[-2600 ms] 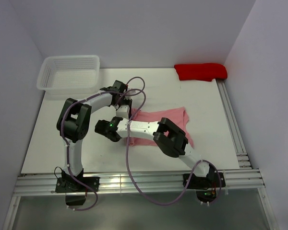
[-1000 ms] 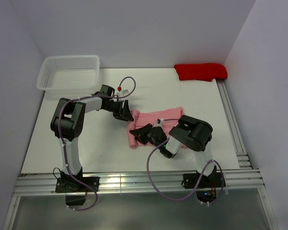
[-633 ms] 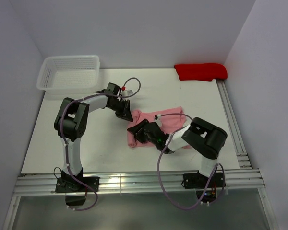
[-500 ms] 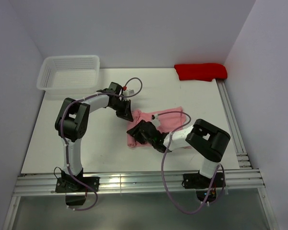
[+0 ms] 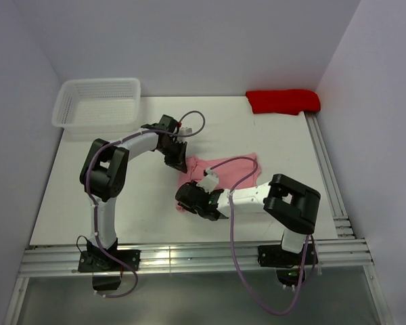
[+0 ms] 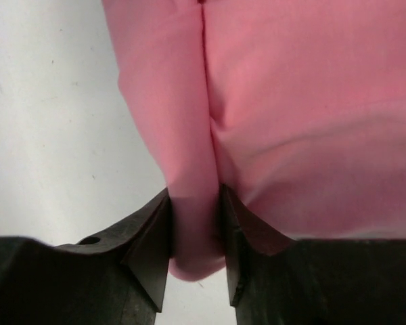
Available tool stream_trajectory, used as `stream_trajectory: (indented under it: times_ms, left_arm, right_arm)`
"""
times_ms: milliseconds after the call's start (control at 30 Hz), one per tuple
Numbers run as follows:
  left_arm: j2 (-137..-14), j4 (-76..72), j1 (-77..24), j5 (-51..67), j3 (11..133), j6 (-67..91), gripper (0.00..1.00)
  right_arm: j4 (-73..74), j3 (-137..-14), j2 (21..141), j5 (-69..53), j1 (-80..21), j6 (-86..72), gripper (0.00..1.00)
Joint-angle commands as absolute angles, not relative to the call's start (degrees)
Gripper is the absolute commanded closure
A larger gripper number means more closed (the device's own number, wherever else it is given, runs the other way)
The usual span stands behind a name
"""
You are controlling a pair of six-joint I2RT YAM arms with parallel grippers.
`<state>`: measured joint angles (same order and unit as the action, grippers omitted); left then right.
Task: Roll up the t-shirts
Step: Roll the tshirt
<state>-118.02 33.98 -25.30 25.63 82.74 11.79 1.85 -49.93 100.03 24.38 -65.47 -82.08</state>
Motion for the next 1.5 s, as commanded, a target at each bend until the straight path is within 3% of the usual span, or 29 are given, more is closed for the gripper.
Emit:
stream_trajectory:
  times_ms: [0,133,233,533,1033,1467]
  left_arm:
    - [-118.4,34.5,-25.7,16.1,83.8,10.4,1.0]
    - [-118.4,35.2,-26.3,15.0,84.4,10.3,1.0]
    - [-118.3,35.7,-26.7,14.4,84.9,10.2,1.0]
    - [-118.0,36.0,-27.1,14.3,85.0,10.1,1.0]
    - [-117.7,35.5,-27.3,14.8,84.2,10.5,1.0]
    - [-118.6,35.9,-27.4,15.6,84.8,10.5,1.0]
  right_arm:
    - [11.7,-50.8,101.0,24.0,-68.9,-83.7,0.58]
    - [16.4,-53.6,99.9,26.4,-70.7,-82.3,0.45]
    - [20.9,-56.5,98.4,28.4,-71.0,-80.7,0.42]
    - [42.4,-72.1,96.3,38.6,-70.9,-77.5,0.43]
    - [41.2,-91.5,115.0,46.0,-63.8,-63.0,0.5]
    - [42.6,-96.4,121.8,45.4,-63.6,-59.6,0.49]
